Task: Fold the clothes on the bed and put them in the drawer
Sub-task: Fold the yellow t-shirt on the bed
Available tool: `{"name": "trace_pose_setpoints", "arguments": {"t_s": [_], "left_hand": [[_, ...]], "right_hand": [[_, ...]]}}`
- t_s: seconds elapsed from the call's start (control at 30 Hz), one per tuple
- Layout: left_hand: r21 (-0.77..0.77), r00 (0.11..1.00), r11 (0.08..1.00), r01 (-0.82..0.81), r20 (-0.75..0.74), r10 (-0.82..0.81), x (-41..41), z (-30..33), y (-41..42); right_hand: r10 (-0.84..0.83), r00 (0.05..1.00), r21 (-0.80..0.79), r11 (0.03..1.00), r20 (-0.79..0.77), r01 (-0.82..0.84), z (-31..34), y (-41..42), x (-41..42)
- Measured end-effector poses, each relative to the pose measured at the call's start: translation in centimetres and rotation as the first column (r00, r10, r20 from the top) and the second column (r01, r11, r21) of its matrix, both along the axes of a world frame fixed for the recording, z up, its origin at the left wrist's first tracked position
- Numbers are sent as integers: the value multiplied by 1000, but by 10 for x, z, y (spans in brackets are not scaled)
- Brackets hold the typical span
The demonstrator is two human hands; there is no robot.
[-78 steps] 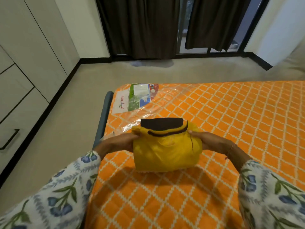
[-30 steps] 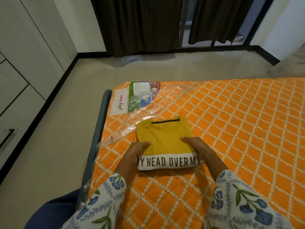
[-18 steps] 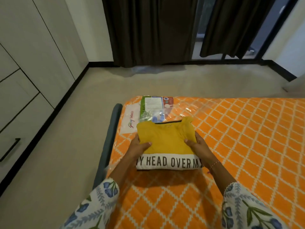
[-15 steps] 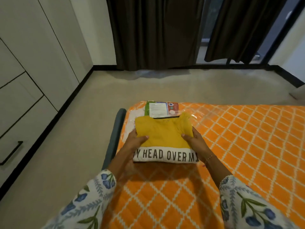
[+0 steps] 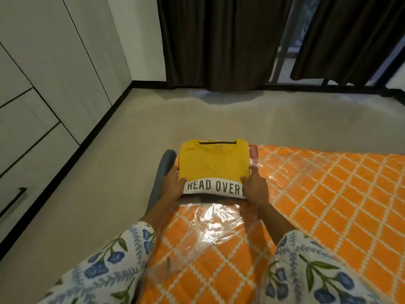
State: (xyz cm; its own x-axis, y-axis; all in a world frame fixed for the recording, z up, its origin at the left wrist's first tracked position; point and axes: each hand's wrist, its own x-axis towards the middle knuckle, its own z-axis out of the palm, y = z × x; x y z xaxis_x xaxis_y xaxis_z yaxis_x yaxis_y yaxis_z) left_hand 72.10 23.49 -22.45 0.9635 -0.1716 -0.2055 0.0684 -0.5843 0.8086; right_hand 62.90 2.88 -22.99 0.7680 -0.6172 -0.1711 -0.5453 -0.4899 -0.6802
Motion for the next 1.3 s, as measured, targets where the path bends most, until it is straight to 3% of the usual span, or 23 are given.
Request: {"name": "trace_pose_setpoints", "arguments": {"t_s": [0.1,0.2,0.4,0.6,0.83,1.0,1.17,1.3], "left_hand": [[92,990,986,-140,48,136,-9,7,4],[272,971,950,-152,218,93,-27,19,14],[326,923,945,7,362,-132,-82,30,18],[463,847,870,172,381,-370,-169,56,-3],[451,740,827,337,416,-528,-302,81,-78],[456,583,720,523,424,-693,-393,101,-153],[449,354,541,711,437,-827,-528,119,-242],[401,102,250,881,355,-929,-643,128,-287]], "right_hand": [[-39,999,-186,982,-7,37,-1,-2,-11],[-16,999,-285,958,-31,7,3,-6,-30],[70,991,-472,874,-111,-114,33,-2,-91],[18,993,-535,842,-113,-76,71,4,-196],[-93,990,-583,812,-110,11,100,-16,-357],[-203,961,-534,842,-189,73,118,-45,-465],[-442,871,-661,722,-217,202,143,-90,-601],[-689,669,-689,628,-277,362,161,-111,-702]]}}
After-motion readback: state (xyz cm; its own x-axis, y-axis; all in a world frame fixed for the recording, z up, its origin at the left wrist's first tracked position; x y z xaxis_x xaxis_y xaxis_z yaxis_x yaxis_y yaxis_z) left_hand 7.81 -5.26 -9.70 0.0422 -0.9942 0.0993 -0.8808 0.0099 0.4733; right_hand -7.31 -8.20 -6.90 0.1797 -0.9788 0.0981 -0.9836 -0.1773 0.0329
